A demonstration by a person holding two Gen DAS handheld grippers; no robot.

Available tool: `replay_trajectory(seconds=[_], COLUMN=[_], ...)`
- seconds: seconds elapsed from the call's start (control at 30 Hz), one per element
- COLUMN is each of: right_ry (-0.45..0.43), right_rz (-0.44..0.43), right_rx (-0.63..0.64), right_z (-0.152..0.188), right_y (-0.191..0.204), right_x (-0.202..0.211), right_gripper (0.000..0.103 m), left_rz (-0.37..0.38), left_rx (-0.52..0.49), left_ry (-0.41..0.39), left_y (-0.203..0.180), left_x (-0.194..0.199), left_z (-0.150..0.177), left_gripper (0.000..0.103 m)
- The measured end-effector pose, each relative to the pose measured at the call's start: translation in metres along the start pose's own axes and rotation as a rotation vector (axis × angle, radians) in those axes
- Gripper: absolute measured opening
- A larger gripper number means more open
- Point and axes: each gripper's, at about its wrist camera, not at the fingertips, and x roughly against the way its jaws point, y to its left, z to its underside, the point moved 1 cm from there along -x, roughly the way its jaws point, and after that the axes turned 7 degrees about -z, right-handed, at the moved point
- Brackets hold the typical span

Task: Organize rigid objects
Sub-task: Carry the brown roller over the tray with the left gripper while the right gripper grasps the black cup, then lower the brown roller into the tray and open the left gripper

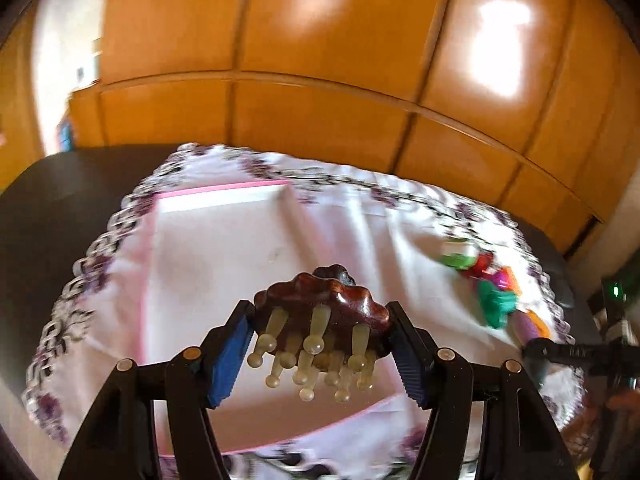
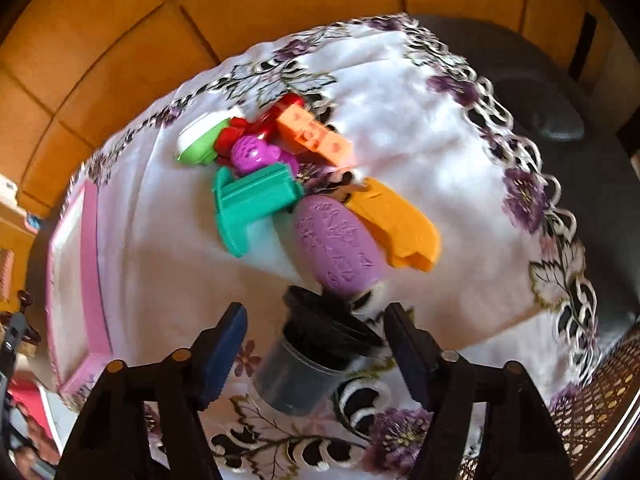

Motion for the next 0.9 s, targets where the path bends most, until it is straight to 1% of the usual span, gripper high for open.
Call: replay_trajectory(seconds=[0.03,0.07,0.13,0.27,0.37,0.47,0.6,0.67,0.73,0.8,0.87,0.9], right_ry=[-0.008,-0.032,-0.052,-0.079,-0.073,-0.071,-0.073,-0.079,-0.085,-0.092,-0.097,-0.100], right_rz=[-0.014,-0.015,-0.007,0.004,0.011,0.040,0.067,0.080,0.097,0.107,0.111,0.113], right_rx=[-0.010,-0.012,-0.016,0.028,0.049,0.077,0.118,0.139,0.165,0.184,0.194,0.200], right_z=[0.001,0.002,0.003,0.005,0.006,0.007,0.009,0.011,0.012,0.013,0.014,0.014], right_y=[-0.001,-0.002,-0.003,0.001,0.002,0.009,0.012,0.014,0.018,0.020,0.020,0.020], right_x=[-0.005,-0.008,-0.013,-0.015,-0.015,-0.021,-0.024,-0.025,-0.028,-0.029,-0.029,-0.030], right_gripper=[0.063,0.062,0.061,0.060,0.060,0.061,0.061,0.061,0.061,0.061,0.061,0.061], left_rz=[-0.029,-0.055,-0.096,-0.183,-0.207,-0.228,-0.263,-0.285,-0.289,-0.289,-0.294,-0.296], left_rx=[0.009,0.016,0.029,0.029,0.019,0.018,0.011,0.012,0.030,0.039,0.045,0.050], left_ry=[-0.001,0.001,0.011,0.033,0.043,0.049,0.038,0.036,0.040,0.026,0.003,-0.008], left_y=[0.012,0.021,0.038,0.065,0.071,0.072,0.072,0.073,0.077,0.078,0.079,0.079], left_x=[-0.002,-0.005,-0.011,-0.032,-0.046,-0.058,-0.070,-0.076,-0.082,-0.082,-0.078,-0.075], left_z=[0.000,0.000,-0.001,-0.005,-0.008,-0.011,-0.018,-0.023,-0.027,-0.030,-0.032,-0.033], left_gripper=[0.066,0.066,0.066,0.066,0.066,0.066,0.066,0.067,0.067,0.070,0.085,0.085])
